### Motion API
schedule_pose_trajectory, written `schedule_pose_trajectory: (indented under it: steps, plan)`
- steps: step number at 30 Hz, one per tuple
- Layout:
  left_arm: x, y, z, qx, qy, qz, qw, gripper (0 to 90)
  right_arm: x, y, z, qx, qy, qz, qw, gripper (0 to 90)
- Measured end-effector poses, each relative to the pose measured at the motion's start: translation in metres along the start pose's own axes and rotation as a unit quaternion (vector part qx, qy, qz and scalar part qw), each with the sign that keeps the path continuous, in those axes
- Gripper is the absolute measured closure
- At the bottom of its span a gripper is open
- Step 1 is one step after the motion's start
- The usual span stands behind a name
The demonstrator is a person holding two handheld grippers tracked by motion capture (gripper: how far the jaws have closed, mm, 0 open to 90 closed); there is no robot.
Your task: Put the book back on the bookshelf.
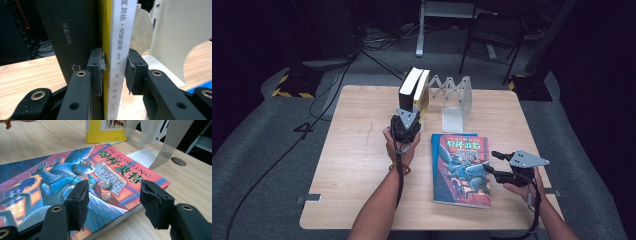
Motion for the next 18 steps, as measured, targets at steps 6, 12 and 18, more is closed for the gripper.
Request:
schedule_pose_trajectory:
  steps: [6,12,18]
  plan:
    - [0.001,0.012,0.011,0.0,0.033,-0.011,0.9994,70.6,0.003,0.0,-0.001,0.002,-0.003,0.006,1.0,40.8]
    - [0.0,0.029,0.008,0.029,0.038,-0.03,0.9984,73.9,0.003,0.001,-0.003,0.007,-0.003,0.006,1.0,40.8]
    - [0.002,0.04,-0.004,0.048,0.033,-0.038,0.9976,78.6,0.004,0.001,-0.003,0.007,-0.004,0.01,0.9999,40.8]
Point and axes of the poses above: each handheld gripper's, and its own axes: z roughly backward along the jaws, y roughly out of its underside, x roughly to its left, the point moved 6 cm from there along -z, roughly forward along the jaws, and after that the axes turned 8 degrees about x, right-handed, at the moved point
